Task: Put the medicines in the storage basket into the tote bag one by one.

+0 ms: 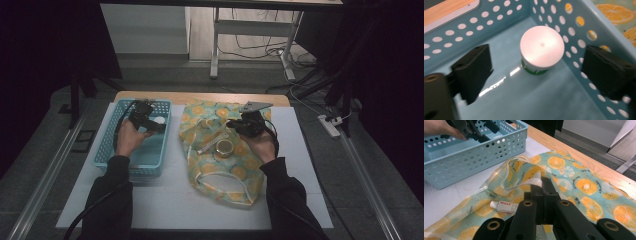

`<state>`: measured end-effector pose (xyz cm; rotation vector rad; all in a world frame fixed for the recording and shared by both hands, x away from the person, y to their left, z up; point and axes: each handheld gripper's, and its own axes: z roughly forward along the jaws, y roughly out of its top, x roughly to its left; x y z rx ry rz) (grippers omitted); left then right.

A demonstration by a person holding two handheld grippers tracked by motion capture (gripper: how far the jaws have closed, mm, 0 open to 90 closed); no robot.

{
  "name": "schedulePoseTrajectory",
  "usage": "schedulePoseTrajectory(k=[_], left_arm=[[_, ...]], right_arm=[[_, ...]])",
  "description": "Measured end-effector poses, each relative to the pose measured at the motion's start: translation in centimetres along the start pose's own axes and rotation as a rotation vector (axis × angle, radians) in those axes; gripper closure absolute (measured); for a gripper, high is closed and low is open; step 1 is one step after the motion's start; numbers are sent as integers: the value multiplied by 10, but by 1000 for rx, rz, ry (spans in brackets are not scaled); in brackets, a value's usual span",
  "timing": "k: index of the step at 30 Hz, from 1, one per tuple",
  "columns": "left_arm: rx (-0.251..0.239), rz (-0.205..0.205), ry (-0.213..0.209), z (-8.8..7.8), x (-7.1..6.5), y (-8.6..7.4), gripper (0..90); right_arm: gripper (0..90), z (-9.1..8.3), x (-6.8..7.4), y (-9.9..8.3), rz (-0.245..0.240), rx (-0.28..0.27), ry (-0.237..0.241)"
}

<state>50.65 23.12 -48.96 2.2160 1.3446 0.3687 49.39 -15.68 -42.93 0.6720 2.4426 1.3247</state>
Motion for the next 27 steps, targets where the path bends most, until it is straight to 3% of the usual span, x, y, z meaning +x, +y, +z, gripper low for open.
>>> schedulePoseTrajectory(k=[9, 14, 27], left_arm=[[7, 27, -41, 4, -1, 5, 396], [28, 14, -28, 6, 0, 7, 481], [42, -34, -34, 0, 1, 7, 505]], right_arm=[[898, 0, 0, 0, 1, 0, 0], [898, -1, -1, 0, 2, -3, -2], [898, -1, -1, 0, 2, -3, -3]])
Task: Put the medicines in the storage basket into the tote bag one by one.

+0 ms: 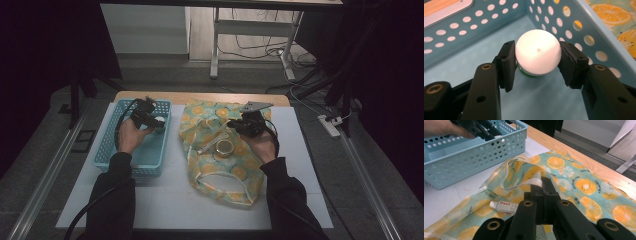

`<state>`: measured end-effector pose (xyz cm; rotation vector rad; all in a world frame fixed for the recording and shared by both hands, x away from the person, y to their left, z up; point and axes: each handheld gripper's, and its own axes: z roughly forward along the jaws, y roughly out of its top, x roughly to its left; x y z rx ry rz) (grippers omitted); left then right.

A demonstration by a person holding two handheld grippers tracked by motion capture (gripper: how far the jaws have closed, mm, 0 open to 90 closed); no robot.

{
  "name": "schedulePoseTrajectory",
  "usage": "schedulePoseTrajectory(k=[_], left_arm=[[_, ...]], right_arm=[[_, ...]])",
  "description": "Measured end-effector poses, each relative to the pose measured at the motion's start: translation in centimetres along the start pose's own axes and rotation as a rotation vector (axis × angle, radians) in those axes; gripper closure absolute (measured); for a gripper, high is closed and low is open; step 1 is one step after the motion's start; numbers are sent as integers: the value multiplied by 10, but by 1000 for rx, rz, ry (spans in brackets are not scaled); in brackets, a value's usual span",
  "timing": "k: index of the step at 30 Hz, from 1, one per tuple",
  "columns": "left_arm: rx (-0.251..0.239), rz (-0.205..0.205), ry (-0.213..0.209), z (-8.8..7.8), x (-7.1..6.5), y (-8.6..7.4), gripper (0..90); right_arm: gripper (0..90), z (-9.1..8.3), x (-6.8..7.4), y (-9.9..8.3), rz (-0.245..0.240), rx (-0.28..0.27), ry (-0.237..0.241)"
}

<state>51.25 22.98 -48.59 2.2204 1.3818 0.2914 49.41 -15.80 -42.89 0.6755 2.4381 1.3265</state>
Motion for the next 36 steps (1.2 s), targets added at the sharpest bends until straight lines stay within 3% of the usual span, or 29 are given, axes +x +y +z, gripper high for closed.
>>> schedulePoseTrajectory(k=[2, 10, 36], left_arm=[[-5, 1, 10, -3, -1, 0, 505], [-52, -15, -22, -26, 0, 0, 505], [-102, 71, -62, -74, -26, -2, 505]], right_arm=[[899, 0, 0, 0, 0, 0, 0], [899, 1, 1, 0, 0, 1, 2], [899, 0, 0, 0, 3, 0, 1]])
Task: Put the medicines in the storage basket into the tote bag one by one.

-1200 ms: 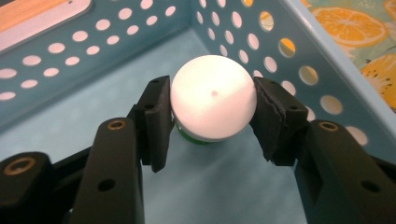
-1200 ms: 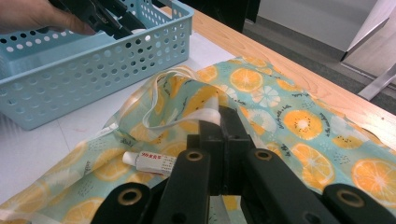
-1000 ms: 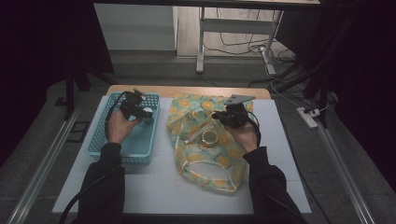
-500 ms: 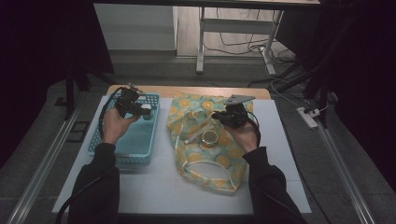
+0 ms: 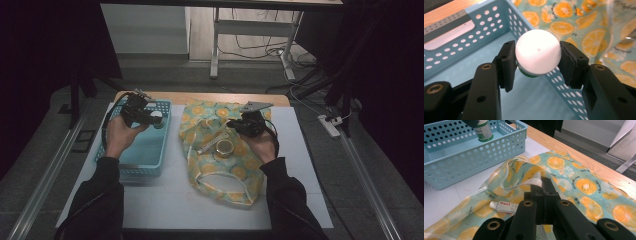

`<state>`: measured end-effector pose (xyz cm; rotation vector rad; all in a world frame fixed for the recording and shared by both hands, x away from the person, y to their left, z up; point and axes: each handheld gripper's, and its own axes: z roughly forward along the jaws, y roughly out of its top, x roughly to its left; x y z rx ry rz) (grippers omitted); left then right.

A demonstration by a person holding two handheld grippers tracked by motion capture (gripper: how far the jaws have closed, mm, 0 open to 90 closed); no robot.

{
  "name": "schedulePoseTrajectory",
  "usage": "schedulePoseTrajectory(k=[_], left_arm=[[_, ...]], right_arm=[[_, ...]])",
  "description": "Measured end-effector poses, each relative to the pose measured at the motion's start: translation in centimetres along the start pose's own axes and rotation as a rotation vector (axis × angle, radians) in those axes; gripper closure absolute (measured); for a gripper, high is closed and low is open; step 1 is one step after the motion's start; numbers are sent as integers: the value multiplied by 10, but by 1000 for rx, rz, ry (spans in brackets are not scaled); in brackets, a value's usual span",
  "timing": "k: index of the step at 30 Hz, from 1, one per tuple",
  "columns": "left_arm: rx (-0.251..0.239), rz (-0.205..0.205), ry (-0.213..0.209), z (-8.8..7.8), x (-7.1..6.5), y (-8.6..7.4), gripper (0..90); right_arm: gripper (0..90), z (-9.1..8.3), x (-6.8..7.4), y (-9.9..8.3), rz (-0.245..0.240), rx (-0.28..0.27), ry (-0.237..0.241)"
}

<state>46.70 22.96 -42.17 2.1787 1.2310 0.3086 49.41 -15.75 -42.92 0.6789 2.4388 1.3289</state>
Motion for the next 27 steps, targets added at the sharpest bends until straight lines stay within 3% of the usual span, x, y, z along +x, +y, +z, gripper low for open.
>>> schedulePoseTrajectory(k=[14, 27], left_arm=[[-33, 74, -66, -13, -32, 4, 505], [-39, 152, -133, -6, -66, 10, 506]], right_arm=[[899, 0, 1, 0, -1, 1, 0], [899, -1, 0, 0, 1, -4, -4]])
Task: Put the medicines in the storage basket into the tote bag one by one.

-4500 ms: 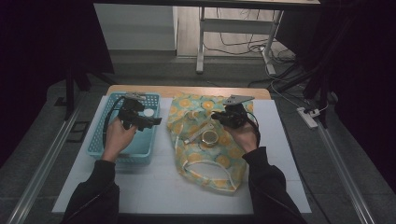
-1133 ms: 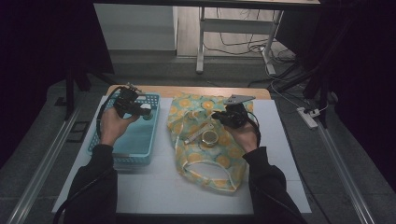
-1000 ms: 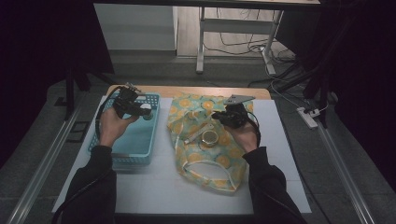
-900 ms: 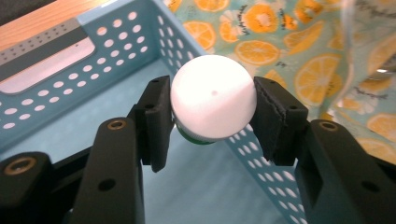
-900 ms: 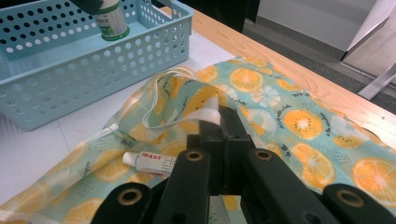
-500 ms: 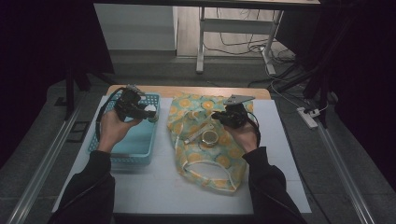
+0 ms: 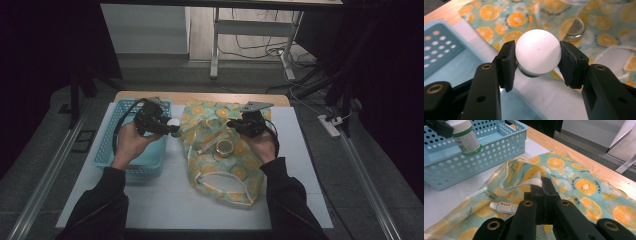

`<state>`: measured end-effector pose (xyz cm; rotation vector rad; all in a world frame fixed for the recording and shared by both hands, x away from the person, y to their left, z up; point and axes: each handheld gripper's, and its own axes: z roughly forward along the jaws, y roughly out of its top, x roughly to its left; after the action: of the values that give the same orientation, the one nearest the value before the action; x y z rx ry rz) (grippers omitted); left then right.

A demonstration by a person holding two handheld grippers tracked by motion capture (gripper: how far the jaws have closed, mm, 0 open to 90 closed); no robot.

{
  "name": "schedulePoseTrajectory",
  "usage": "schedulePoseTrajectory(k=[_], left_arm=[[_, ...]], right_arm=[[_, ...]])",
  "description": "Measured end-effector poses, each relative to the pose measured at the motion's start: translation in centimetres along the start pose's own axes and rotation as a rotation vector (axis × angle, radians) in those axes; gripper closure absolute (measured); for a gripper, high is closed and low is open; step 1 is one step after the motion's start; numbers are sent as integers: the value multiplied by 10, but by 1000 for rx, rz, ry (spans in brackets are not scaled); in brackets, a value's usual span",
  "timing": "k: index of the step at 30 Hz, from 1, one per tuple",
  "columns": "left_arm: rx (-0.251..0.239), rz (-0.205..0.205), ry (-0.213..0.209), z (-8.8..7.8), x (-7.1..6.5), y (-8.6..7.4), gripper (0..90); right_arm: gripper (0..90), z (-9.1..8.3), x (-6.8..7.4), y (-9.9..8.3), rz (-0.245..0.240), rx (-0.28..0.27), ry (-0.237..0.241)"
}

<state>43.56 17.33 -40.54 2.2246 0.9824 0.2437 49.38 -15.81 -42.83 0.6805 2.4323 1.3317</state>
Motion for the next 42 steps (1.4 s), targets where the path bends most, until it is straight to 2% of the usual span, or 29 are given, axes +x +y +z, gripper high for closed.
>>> schedulePoseTrajectory(k=[13, 26, 34, 42], left_arm=[[-7, 57, -54, 13, -23, 11, 505], [-9, 112, -100, 34, -45, 29, 505], [-1, 151, -120, 52, -62, 43, 505], [9, 174, -131, 70, -71, 54, 505]], right_arm=[[899, -1, 0, 0, -1, -9, 1], [899, -2, 0, 1, -3, -16, -1], [899, -2, 0, 1, -2, -15, -2], [899, -4, -1, 1, -1, -21, -3]])
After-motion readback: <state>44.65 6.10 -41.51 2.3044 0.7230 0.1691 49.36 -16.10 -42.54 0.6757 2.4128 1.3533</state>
